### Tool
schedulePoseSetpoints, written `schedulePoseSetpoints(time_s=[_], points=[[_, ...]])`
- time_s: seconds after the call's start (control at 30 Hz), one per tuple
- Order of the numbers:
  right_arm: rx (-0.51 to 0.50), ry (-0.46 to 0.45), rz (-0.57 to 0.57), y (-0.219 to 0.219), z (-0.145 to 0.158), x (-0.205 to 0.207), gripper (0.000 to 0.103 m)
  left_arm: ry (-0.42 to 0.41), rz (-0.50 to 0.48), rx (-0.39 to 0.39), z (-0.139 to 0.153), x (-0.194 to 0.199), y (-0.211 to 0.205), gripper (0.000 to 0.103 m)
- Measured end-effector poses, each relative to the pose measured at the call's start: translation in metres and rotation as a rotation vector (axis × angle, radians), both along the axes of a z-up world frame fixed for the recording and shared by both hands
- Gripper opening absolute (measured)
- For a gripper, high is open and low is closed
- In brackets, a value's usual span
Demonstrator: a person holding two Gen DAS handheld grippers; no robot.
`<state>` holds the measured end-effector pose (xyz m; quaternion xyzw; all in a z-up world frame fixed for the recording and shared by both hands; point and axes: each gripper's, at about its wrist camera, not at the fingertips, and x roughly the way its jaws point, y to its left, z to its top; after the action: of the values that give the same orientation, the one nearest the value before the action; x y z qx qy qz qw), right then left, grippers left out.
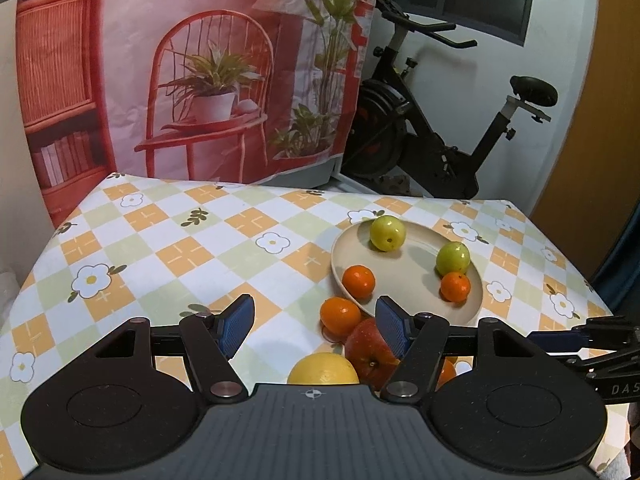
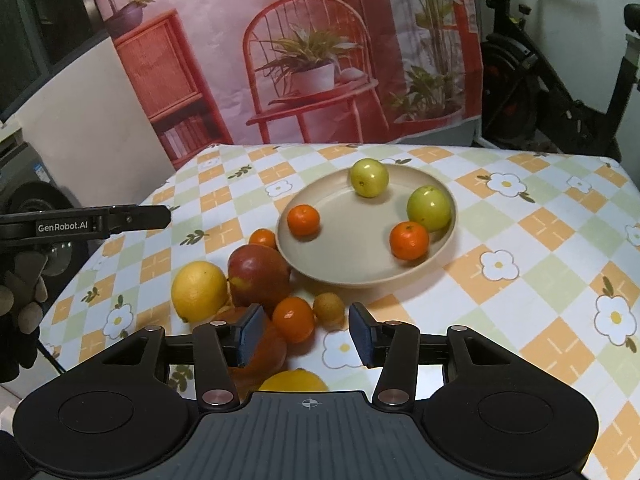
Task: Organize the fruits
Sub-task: 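Move both tools back toward the fruit pile beside the plate, then move the right tool to a red apple while the left tool approaches it too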
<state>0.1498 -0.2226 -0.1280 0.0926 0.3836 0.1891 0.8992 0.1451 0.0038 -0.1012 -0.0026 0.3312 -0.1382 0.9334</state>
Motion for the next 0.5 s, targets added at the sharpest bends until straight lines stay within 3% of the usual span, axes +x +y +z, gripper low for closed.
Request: schedulePoseSetpoints(time_s=[0.2,0.5], points=[[0.004,0.019,0.067,0.013,-0.004,0.002,0.047,0.011,-0.041,0.015,-0.007,-0.006,-0.011,0.067],[-0.086,0.076,0.198,0.049,-0.012,0.018,0.056,0.027,-0.045,-0.007,-0.014,-0.01,-0.005,0.064]])
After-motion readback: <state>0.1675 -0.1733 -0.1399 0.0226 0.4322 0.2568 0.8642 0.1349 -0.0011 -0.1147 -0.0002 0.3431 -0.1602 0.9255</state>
